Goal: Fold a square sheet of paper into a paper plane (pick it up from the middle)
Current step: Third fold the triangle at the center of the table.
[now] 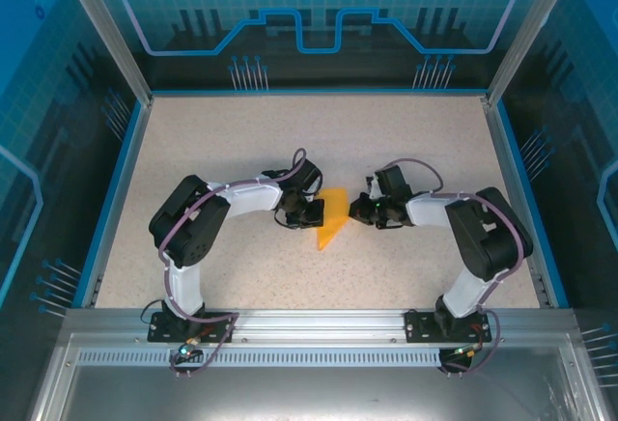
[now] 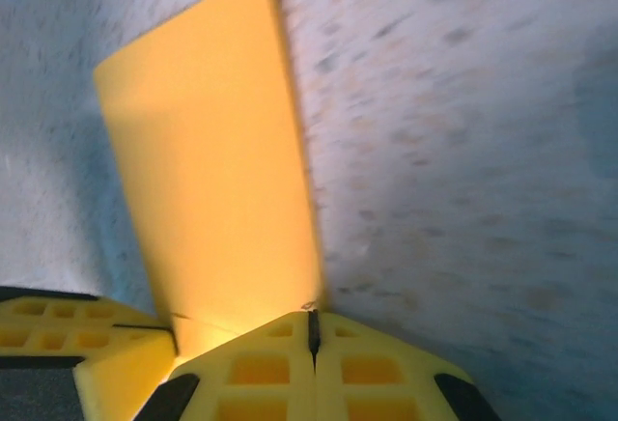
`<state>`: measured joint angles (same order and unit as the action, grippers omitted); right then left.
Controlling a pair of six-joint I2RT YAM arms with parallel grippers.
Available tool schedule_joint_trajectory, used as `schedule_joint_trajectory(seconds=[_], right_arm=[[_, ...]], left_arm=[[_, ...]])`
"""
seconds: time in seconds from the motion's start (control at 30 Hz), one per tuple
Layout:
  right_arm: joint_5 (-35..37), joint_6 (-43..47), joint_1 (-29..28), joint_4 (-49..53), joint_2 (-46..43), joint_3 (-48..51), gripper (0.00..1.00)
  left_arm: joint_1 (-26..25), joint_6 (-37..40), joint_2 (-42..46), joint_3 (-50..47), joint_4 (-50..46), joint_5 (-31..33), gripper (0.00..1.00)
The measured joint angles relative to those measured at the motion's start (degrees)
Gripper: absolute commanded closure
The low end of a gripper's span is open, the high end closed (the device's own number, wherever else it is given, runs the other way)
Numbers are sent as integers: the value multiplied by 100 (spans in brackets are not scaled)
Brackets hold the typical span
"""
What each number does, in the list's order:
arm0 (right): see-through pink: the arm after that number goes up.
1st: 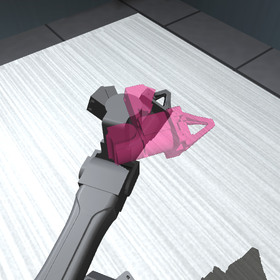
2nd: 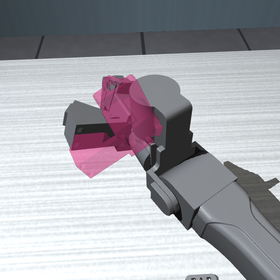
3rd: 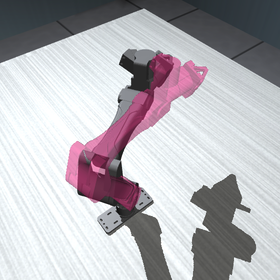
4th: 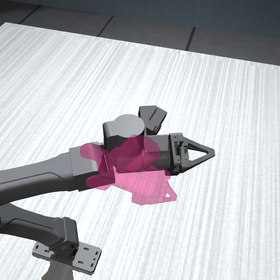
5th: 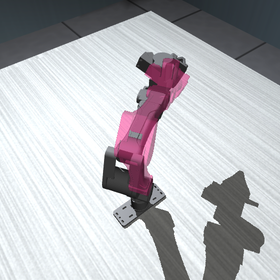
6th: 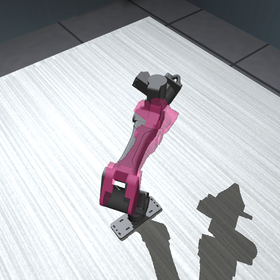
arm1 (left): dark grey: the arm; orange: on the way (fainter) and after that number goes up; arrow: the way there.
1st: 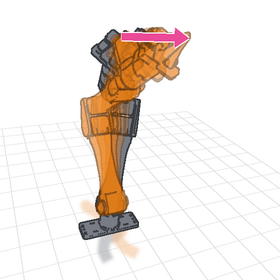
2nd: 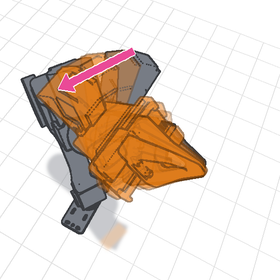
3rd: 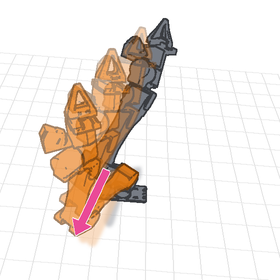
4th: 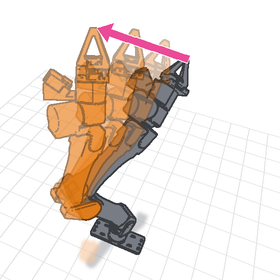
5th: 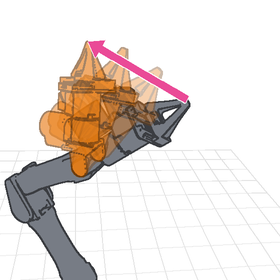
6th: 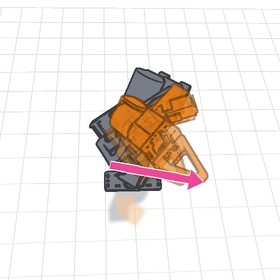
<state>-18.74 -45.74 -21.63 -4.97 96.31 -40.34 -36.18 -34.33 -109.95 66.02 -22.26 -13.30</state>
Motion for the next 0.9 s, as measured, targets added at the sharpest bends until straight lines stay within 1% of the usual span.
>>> schedule_joint_trajectory(seconds=[0.07, 0.13, 0.2, 0.3, 0.43, 0.57, 0.7, 0.9], right_arm=[[175, -57, 31, 127, -321, 85, 100], [258, -116, -70, 190, -664, 140, 100], [350, -229, -310, 179, -984, 186, 100], [382, -518, -885, -26, -1198, 330, 100], [380, -1014, -1589, -315, -1119, 629, 100], [404, -1416, -1958, -627, -802, 673, 100], [452, -1639, -2114, -931, -522, 671, 100], [485, -1781, -2153, -1130, -254, 671, 100]], left_arm=[[0, 0, 0, 0, 2, 0, 100], [0, -2, 0, 0, 2, 0, 100], [0, -2, 0, 0, 4, -2, 100], [0, -9, 0, -7, 9, -4, 100], [0, -17, 0, -7, 11, -4, 100], [0, -20, 2, -15, 26, -4, 100], [0, -20, 0, -17, 26, -7, 100], [0, -20, 0, -15, 26, -9, 100]])
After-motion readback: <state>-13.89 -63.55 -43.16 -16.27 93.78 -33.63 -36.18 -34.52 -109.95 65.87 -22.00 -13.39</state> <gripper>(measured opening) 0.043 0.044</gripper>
